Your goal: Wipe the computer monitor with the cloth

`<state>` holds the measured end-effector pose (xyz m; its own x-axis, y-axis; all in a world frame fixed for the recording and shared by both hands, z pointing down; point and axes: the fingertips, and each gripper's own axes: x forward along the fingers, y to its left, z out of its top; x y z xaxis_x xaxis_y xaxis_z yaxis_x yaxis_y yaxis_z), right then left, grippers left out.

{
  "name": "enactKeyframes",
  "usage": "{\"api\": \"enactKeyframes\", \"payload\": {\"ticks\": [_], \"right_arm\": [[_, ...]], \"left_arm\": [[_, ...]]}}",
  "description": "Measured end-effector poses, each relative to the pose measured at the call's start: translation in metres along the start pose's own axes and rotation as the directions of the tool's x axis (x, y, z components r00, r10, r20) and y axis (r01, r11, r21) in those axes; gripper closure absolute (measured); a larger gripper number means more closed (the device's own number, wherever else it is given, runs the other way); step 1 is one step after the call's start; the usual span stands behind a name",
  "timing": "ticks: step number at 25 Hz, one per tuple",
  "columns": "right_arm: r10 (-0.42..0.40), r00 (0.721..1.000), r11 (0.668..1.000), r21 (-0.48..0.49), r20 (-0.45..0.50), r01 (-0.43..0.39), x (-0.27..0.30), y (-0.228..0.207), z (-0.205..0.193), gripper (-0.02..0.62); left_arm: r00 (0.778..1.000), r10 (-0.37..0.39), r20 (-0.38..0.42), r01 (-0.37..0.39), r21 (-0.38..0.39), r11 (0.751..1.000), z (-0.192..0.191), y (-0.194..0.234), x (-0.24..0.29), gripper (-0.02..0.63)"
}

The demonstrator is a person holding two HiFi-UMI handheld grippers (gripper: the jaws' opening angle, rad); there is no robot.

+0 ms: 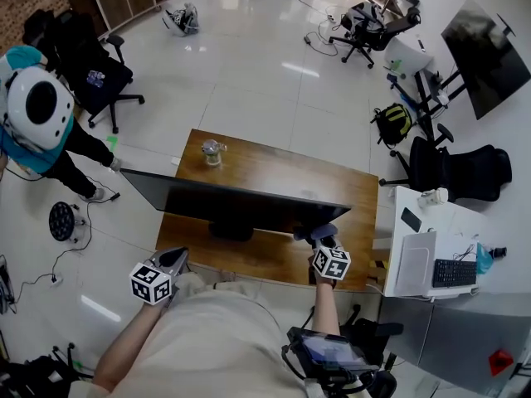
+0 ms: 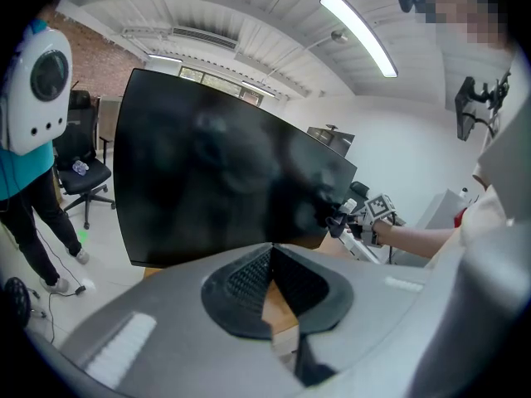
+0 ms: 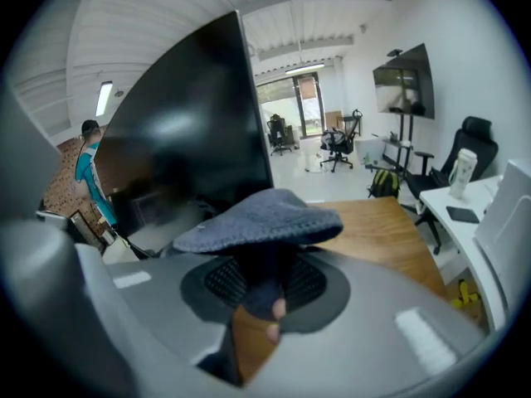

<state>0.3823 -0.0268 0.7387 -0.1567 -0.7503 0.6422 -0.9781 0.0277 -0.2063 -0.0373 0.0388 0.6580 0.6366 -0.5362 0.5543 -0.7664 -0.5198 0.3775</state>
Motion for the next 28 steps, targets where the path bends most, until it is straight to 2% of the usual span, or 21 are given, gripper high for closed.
{"api": "enactKeyframes", "payload": {"ticks": [8,14,19,28], "right_arm": [[-0.005,0.991,1.000,0.025,-0.133,0.008,0.035,-0.009,-0.055,0.515],[0.010,0.975,1.000,0.021,-0.224,-0.006,0.061,-0.016,-0.090,0.515],[-0.010,0.957,0.999,0.030,-0.288,0.019,0.073,-0.022,-0.113,0.515],[-0.008,0.945,0.997,0.073,-0.327,0.033,0.078,-0.026,-0.122,0.515]], "left_arm": [[1.000,0.023,-0.006,-0.023,-0.003,1.000,0.005,0.014,-0.005,0.603],[0.999,0.029,-0.018,-0.029,-0.021,0.999,0.008,0.023,-0.005,0.603],[0.999,0.030,-0.028,-0.031,-0.030,0.999,0.009,0.028,-0.008,0.603],[0.998,0.058,-0.007,-0.058,-0.050,0.997,0.013,0.050,-0.020,0.603]]}}
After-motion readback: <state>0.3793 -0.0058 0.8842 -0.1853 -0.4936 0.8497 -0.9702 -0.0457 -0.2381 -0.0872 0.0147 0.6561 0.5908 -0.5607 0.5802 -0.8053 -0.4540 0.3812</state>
